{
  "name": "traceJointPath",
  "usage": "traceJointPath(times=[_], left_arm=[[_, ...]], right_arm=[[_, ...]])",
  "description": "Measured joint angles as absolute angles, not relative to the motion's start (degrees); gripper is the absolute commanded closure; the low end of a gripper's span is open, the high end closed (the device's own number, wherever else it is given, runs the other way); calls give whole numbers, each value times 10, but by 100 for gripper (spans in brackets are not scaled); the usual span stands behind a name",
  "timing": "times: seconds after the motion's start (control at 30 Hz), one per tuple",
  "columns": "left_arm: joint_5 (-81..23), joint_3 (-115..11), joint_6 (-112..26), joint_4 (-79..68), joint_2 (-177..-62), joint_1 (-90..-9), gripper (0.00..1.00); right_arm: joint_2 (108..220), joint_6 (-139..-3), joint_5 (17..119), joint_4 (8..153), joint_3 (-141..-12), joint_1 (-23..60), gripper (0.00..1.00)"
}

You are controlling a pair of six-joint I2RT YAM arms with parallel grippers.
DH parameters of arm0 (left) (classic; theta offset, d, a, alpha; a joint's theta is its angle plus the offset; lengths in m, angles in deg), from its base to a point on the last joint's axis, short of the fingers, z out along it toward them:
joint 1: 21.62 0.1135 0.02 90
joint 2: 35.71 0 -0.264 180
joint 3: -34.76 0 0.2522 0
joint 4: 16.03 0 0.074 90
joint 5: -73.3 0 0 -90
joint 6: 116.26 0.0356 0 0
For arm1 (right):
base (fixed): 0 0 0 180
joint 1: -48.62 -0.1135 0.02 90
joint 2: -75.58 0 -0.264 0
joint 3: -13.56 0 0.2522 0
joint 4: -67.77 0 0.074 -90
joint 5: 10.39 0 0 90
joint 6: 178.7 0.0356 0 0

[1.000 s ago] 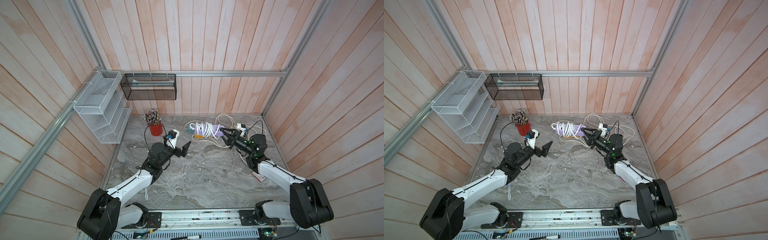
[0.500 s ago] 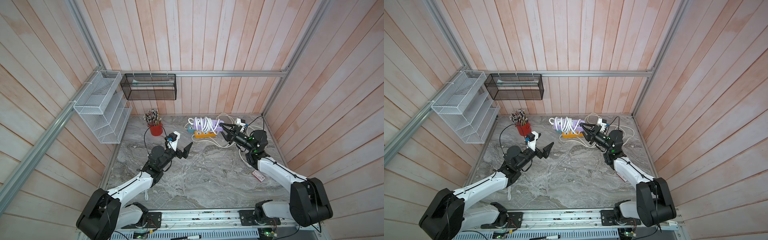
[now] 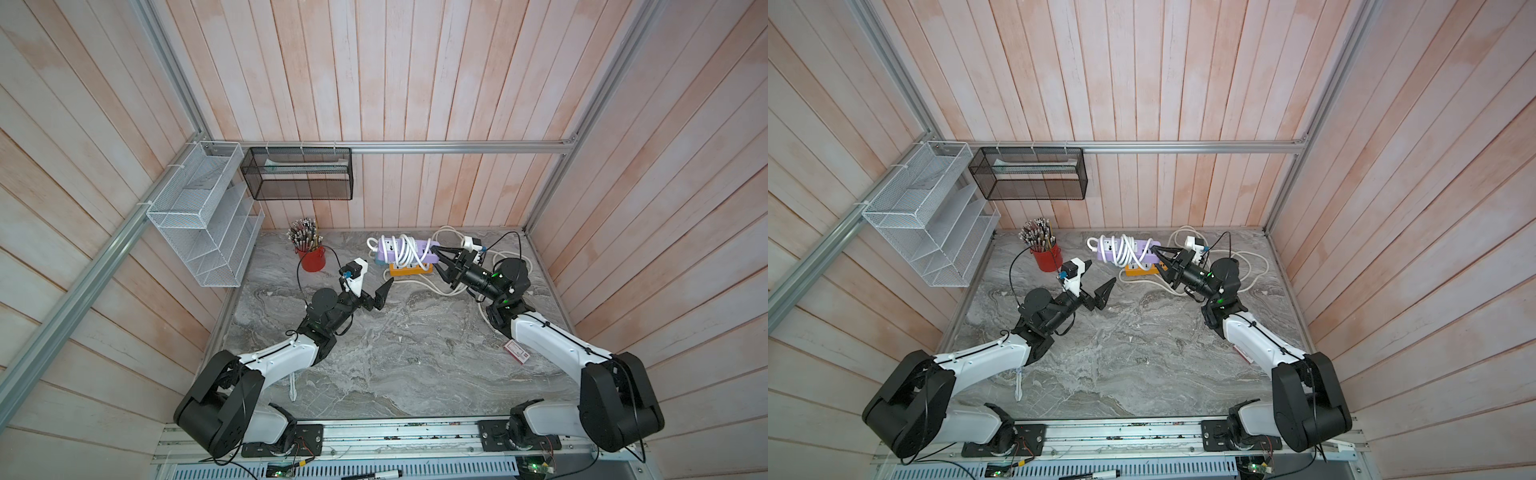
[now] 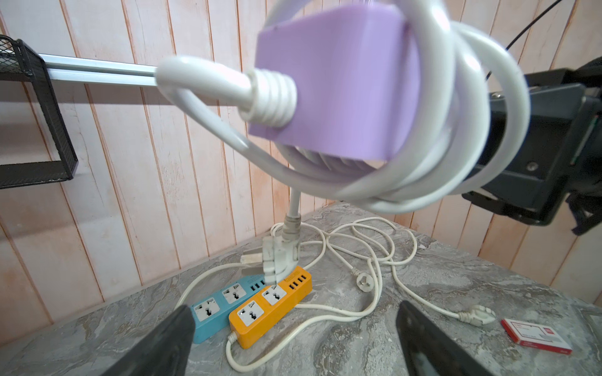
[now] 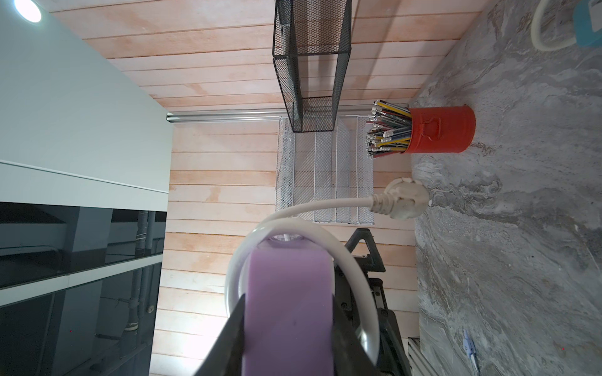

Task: Unwrap the cord wrapped around the power strip
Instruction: Unwrap the power cord from the power strip.

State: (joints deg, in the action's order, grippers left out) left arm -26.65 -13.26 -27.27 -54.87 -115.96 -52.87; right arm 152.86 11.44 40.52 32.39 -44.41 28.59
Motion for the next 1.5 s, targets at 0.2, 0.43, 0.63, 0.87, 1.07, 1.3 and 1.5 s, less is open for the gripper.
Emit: traceJointPath(times=[0.2,0.43,0.63,0.87,1.07,1.3,1.5], left_arm=[[-255,-152,-274,-594,-1194,-536,6],[-244,-177,-273,-625,-1234,-537,8],[-237,-189,-274,-652,-1253,-537,13],[-234,-193,-275,-668,-1263,-537,16],[-226,-206,-275,-677,-1270,-537,16],[-211,-223,-274,-678,-1281,-537,32],[-207,-230,-274,-677,-1288,-536,34]], right_arm=[[1531,126,406,319,-449,275,77],[1535,140,407,314,-458,260,77],[1535,146,413,312,-464,256,77],[1536,151,431,310,-464,245,77],[1549,159,448,302,-464,227,77],[1552,165,465,298,-464,216,76],[1553,167,468,298,-468,215,76]])
